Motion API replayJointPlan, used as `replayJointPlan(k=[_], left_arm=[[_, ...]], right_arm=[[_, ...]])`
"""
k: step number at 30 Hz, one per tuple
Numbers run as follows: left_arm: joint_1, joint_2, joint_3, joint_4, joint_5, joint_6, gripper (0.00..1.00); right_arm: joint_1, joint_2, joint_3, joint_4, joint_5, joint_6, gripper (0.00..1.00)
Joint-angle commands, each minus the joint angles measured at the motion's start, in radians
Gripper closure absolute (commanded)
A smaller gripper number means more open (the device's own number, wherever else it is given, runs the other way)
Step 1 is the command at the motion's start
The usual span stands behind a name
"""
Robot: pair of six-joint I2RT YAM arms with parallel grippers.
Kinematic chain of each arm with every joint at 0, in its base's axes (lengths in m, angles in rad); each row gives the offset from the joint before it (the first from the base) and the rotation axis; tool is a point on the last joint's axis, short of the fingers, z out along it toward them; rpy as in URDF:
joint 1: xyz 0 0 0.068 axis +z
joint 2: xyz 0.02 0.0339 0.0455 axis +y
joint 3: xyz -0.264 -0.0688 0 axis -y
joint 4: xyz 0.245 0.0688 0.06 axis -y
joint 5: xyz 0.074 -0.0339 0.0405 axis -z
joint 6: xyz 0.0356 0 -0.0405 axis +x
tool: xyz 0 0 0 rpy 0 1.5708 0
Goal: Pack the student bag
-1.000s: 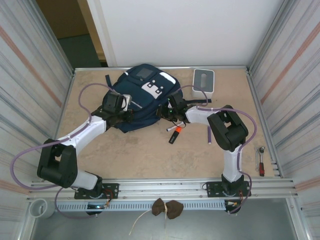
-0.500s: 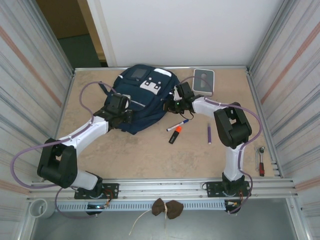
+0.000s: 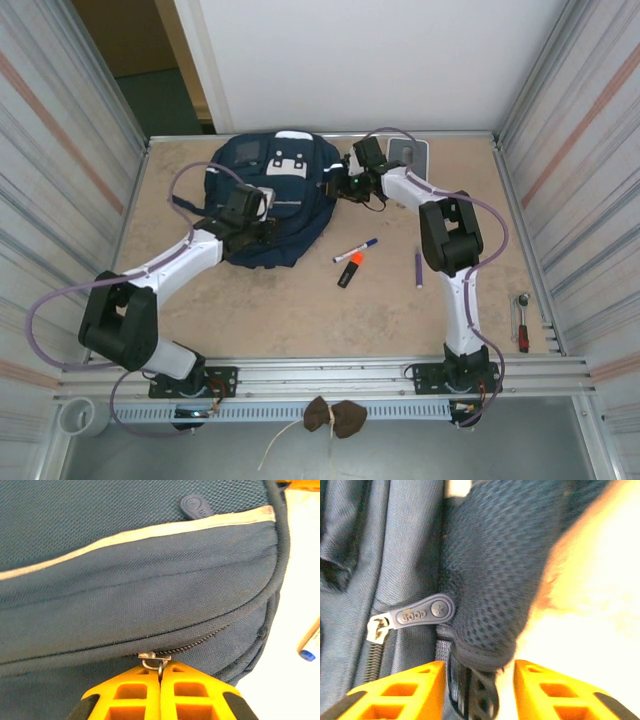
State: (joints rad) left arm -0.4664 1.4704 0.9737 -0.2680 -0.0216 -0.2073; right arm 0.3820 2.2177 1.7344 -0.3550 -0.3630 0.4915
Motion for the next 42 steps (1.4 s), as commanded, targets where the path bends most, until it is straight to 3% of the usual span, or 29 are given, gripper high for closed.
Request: replayJointPlan(k=[1, 6, 10, 17, 20, 25, 27, 37, 42], left_arm=[[-0.024, 0.031, 0.061, -0.002, 0.025, -0.026, 1.00], [-0.033, 0.045, 0.066, 0.013, 0.024, -0.029, 1.00], [-0.041, 0.047, 0.068, 0.015, 0.018, -0.021, 1.00], [-0.046, 0.050, 0.065, 0.011, 0.017, -0.011, 1.00], [-0.046, 0.041, 0.052, 0.006, -0.003, 0.000, 1.00], [-0.043, 0.018, 0.030, -0.027, -0.098, 0.037, 1.00], [-0.029, 0.009, 0.020, -0.042, -0.127, 0.050, 1.00], [0.090, -0.019, -0.032, -0.072, -0.205, 0.073, 1.00], [0.059, -0.032, -0.027, -0.053, -0.107, 0.059, 1.00]], right_arm=[[-0.014, -0.146, -0.124, 0.030, 0.023, 0.003, 0.51], [0.036, -0.328, -0.416, 0.202, -0.075, 0.101, 0.35], [0.110, -0.359, -0.544, 0.357, -0.126, 0.216, 0.27], [0.203, -0.259, -0.513, 0.459, -0.115, 0.301, 0.26], [0.198, -0.242, -0.508, 0.491, -0.114, 0.312, 0.44], [0.156, -0.263, -0.515, 0.429, -0.082, 0.254, 0.90], [0.127, -0.283, -0.530, 0.406, -0.074, 0.230, 0.98], [-0.021, -0.311, -0.492, 0.293, -0.130, 0.126, 1.00], [-0.035, -0.205, -0.330, 0.256, -0.155, 0.130, 0.97]])
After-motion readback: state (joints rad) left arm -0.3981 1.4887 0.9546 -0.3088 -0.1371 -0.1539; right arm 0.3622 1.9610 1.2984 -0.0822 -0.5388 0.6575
